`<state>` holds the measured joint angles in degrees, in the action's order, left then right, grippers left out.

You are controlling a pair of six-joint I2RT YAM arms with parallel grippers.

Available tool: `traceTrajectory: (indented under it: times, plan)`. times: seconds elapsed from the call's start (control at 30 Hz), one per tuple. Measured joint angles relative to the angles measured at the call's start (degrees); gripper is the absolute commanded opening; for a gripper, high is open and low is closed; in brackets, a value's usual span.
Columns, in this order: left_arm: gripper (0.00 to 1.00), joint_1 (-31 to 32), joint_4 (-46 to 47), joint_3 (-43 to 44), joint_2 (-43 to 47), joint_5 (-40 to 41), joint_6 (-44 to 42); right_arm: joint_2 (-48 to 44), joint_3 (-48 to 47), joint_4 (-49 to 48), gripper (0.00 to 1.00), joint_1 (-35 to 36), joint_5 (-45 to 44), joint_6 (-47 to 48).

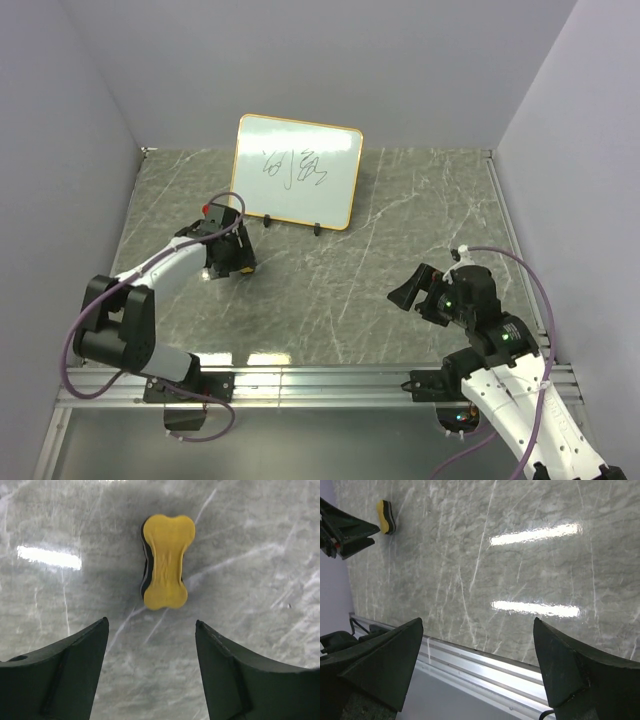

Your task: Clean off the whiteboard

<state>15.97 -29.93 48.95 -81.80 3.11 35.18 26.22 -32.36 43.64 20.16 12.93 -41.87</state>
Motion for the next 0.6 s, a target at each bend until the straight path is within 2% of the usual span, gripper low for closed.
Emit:
traceTrajectory:
  times: [0.4,0.6]
  plan:
    - [0.7,0.33,3.21,4.09,-9.62,0.96,-0.7,1.29,0.0,0.48,0.96,0.0,-0.87,0.04]
    - [0.59,0.48,3.41,7.98,-12.52,1.9,-1.11,3.52,0.0,0.15,0.96,0.0,-1.33,0.5]
